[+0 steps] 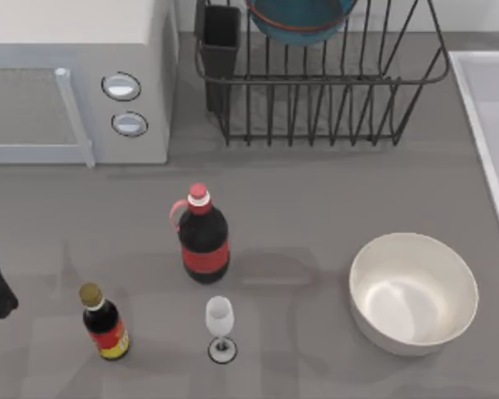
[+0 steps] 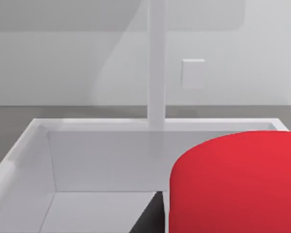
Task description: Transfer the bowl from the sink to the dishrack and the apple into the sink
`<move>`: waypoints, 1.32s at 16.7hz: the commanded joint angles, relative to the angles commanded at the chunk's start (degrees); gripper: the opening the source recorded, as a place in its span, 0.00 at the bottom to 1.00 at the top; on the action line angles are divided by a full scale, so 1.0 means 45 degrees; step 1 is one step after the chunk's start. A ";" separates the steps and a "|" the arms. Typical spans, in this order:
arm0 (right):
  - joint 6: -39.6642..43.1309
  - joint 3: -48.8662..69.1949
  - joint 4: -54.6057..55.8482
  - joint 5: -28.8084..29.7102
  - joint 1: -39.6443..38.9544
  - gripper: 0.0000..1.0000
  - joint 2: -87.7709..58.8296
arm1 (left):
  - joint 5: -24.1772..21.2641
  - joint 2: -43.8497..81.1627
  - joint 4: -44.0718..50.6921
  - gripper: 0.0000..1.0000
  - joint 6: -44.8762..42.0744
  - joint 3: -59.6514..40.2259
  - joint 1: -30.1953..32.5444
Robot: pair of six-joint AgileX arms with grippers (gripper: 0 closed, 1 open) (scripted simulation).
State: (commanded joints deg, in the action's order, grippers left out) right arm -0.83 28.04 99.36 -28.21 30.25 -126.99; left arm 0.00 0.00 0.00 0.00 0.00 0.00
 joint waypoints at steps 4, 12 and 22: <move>0.0000 0.0000 0.0000 0.0000 0.0000 0.53 0.0000 | 0.0000 0.0000 0.0000 1.00 0.0000 0.0000 0.0000; 0.0000 0.0000 0.0000 0.0000 0.0000 1.00 0.0000 | 0.0000 0.0000 0.0000 1.00 0.0000 0.0000 0.0000; -0.0009 -0.0153 -0.0263 0.0165 -0.0140 1.00 0.0309 | 0.0000 0.0000 0.0000 1.00 0.0000 0.0000 0.0000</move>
State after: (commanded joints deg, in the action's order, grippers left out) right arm -0.87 27.35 98.18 -27.47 29.62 -125.60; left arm 0.00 0.00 0.00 0.00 0.00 0.00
